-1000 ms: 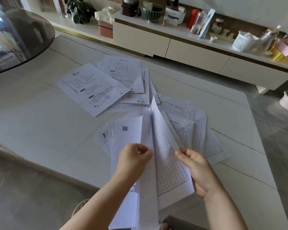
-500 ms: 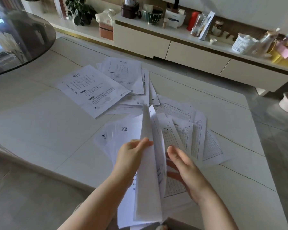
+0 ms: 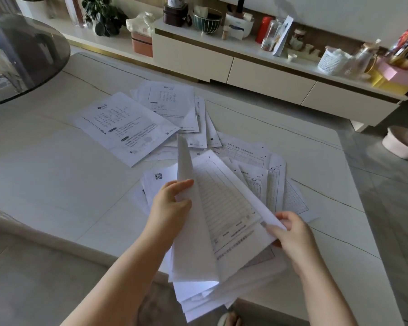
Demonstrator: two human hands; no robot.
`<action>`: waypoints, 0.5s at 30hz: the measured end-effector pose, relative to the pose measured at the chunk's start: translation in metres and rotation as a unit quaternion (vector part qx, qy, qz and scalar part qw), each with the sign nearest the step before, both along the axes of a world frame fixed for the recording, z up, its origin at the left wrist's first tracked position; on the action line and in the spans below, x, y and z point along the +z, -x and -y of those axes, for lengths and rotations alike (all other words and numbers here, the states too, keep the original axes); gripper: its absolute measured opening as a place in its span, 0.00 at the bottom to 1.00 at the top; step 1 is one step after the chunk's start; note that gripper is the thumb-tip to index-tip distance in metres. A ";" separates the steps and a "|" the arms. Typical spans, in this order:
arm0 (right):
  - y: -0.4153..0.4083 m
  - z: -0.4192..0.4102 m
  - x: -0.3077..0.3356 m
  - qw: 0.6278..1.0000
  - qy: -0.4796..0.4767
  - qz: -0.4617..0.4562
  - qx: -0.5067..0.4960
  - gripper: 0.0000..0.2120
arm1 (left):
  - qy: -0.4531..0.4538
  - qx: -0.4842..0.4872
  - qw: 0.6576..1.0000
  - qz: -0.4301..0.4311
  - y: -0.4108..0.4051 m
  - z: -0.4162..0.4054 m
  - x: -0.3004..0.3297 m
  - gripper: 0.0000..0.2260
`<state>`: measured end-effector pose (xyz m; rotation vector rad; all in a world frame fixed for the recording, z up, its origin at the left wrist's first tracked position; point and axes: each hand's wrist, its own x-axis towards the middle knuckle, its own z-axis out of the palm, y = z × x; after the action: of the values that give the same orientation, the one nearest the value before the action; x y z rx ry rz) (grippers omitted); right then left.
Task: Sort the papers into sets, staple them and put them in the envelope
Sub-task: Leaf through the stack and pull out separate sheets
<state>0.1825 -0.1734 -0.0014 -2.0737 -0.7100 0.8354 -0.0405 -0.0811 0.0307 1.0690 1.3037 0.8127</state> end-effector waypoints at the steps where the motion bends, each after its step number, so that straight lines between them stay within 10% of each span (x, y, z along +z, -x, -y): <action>1: -0.002 0.001 0.001 0.999 -0.029 -0.001 -0.014 0.09 | -0.001 -0.007 1.000 0.002 0.001 0.000 0.001 0.24; 15: -0.047 -0.039 0.067 0.978 0.032 0.149 0.141 0.08 | 0.036 0.012 0.995 0.095 0.030 -0.009 0.017 0.32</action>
<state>0.2291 -0.1347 0.0657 -2.2129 -1.1745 0.7122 -0.0700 -0.0725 0.0474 0.8979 1.1779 0.8585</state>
